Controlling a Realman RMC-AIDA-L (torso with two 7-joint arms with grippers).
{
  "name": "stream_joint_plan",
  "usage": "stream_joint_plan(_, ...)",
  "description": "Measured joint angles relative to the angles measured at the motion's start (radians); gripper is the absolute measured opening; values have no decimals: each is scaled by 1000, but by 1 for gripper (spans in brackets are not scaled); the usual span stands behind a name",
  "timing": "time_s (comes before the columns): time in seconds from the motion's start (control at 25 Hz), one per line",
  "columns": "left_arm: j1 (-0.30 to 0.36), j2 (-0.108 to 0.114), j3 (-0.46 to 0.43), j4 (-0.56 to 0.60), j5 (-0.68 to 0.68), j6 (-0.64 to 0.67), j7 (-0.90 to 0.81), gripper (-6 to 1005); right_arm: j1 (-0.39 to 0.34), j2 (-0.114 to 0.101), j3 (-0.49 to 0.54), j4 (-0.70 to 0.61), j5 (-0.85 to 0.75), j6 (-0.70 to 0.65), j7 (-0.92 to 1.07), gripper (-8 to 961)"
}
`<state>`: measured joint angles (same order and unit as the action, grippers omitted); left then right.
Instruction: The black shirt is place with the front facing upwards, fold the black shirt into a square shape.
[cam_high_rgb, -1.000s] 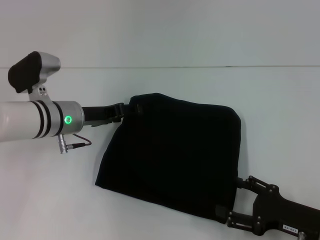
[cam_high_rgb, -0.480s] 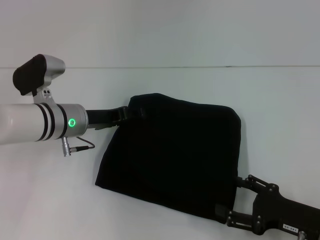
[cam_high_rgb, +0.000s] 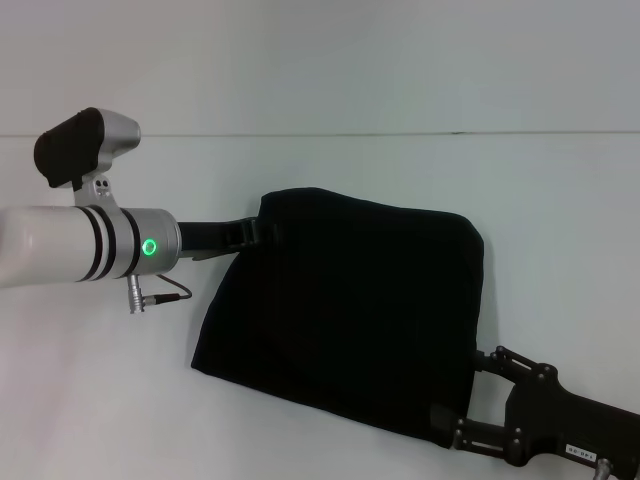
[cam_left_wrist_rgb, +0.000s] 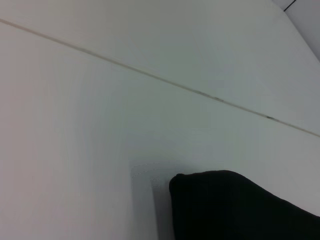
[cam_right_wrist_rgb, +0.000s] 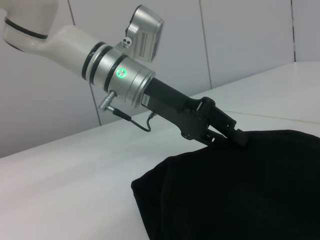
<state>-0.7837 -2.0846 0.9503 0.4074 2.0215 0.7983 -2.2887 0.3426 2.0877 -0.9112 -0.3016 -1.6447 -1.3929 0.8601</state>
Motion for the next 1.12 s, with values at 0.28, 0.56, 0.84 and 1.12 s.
stream_joint_plan(0.28,0,-2,-1,1,-7,-1,2,313,0,0,0,-3,0,0,0,914)
stream_joint_plan(0.56,0,-3,-24,-2,-24,-1,-5,68,0,0,1,-5,3,0,0,914)
stream_joint_plan(0.84,36,-12,-162,-13,-27,1,-27,67,7,0,9,-5,5,0,0,914)
stream_joint_plan(1.12,133,-26,-302,-11,-107,58,-17,68,11,0,20,-18,5,1,0,914)
